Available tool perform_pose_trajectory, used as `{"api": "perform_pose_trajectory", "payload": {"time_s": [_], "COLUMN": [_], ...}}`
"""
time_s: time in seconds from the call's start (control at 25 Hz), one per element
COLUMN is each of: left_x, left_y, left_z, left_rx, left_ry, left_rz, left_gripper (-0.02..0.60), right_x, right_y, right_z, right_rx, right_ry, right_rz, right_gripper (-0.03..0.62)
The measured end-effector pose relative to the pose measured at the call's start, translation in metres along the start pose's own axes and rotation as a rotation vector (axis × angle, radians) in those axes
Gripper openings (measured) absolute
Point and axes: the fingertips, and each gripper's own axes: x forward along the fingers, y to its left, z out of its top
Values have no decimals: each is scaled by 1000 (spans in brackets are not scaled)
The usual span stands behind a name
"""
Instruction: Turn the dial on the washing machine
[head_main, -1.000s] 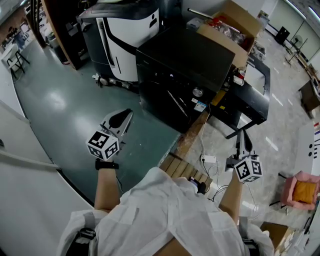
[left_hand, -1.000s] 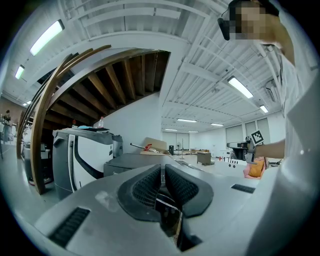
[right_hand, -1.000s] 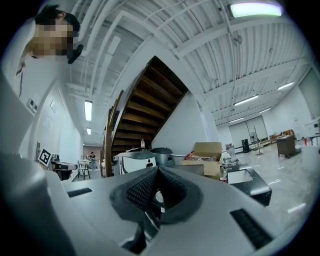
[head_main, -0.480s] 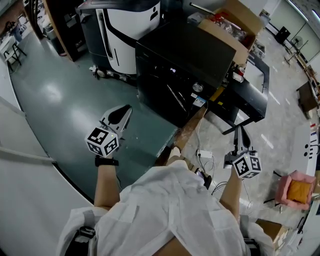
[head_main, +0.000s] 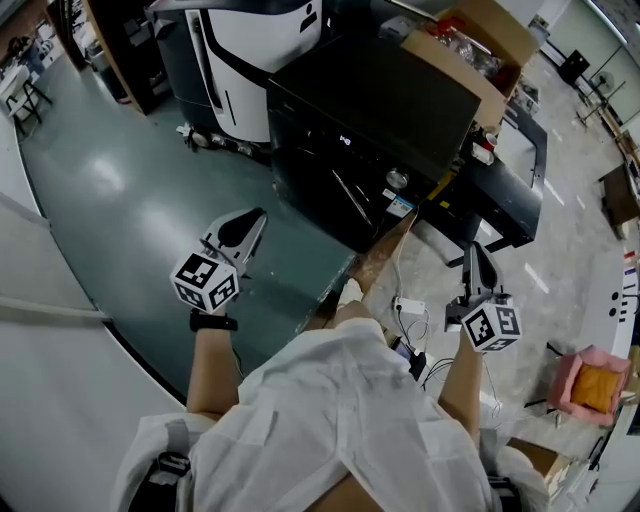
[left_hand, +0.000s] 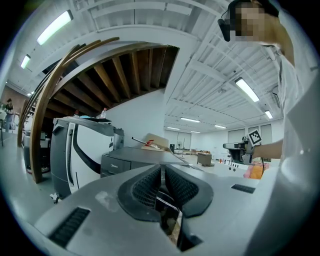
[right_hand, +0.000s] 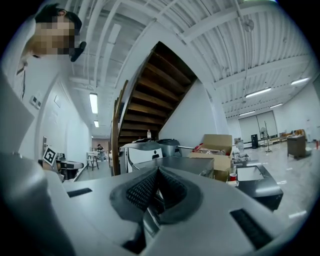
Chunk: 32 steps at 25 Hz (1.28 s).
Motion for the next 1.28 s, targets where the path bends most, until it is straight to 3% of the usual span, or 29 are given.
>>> {"api": "perform_pose_trajectory", "payload": {"time_s": [0.6, 0.92, 1.28], "left_x": [72, 107, 119], "left_y": [-10, -16, -15], "left_z": [-55, -65, -72], "left_rx": [-12, -27, -60], "left_ry": [111, 120, 116], "left_rz": [-83, -111, -97], "left_gripper": [29, 29, 29], "right_x": [112, 165, 220], "right_y": [6, 8, 20], "right_z": [-77, -91, -114], "right_rx": [-38, -56, -172], "right_ry": [158, 185, 291], "right_rz": [136, 195, 256], "right_gripper": [2, 8, 140]}}
